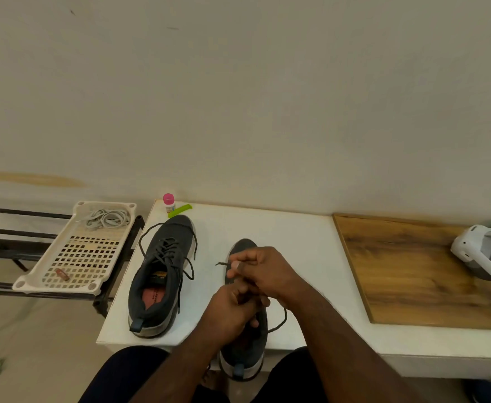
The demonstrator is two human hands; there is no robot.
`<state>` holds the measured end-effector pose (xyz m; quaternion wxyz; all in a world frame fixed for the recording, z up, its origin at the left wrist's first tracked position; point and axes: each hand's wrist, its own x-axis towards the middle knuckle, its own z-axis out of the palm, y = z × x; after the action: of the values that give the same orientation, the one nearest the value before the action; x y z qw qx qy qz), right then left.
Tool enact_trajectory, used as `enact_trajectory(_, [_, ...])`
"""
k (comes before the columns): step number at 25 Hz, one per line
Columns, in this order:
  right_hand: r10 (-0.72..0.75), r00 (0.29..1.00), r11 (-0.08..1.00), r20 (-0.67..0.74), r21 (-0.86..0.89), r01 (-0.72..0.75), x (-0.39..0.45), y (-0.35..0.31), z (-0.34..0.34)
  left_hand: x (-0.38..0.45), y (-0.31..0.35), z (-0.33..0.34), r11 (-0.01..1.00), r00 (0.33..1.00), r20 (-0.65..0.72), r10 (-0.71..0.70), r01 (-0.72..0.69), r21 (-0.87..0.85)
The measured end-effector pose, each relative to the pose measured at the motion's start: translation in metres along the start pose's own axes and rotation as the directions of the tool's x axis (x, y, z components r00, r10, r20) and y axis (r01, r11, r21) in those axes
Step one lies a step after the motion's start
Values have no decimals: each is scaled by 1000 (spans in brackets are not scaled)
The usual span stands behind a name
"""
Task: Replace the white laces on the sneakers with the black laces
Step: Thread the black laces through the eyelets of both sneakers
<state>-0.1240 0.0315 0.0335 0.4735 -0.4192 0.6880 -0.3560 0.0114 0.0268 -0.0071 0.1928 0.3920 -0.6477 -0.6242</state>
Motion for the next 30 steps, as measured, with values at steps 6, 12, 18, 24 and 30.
enact_trajectory(6, [-177, 982, 933, 60, -308, 187, -12, 13, -27, 8, 0, -26, 790, 958, -70, -276, 186, -584])
enact_trajectory(12, [-213, 973, 783, -85, -610, 118, -19, 20, -34, 10, -8, -22, 832, 956, -181, -232, 98, -547])
enact_trajectory(18, [-333, 940, 814, 75, -481, 326, -22, 20, -3, 9, -6, -15, 971, 965, -249, -87, 26, -238])
enact_trajectory(24, [-308, 951, 824, 11, -497, 272, -14, 29, -10, 7, -5, -15, 985, 987, -153, -53, 27, -168])
enact_trajectory(30, [-427, 867, 550, -257, -835, 23, -9, 47, -35, 11, -23, -17, 912, 973, -229, 23, 73, 404])
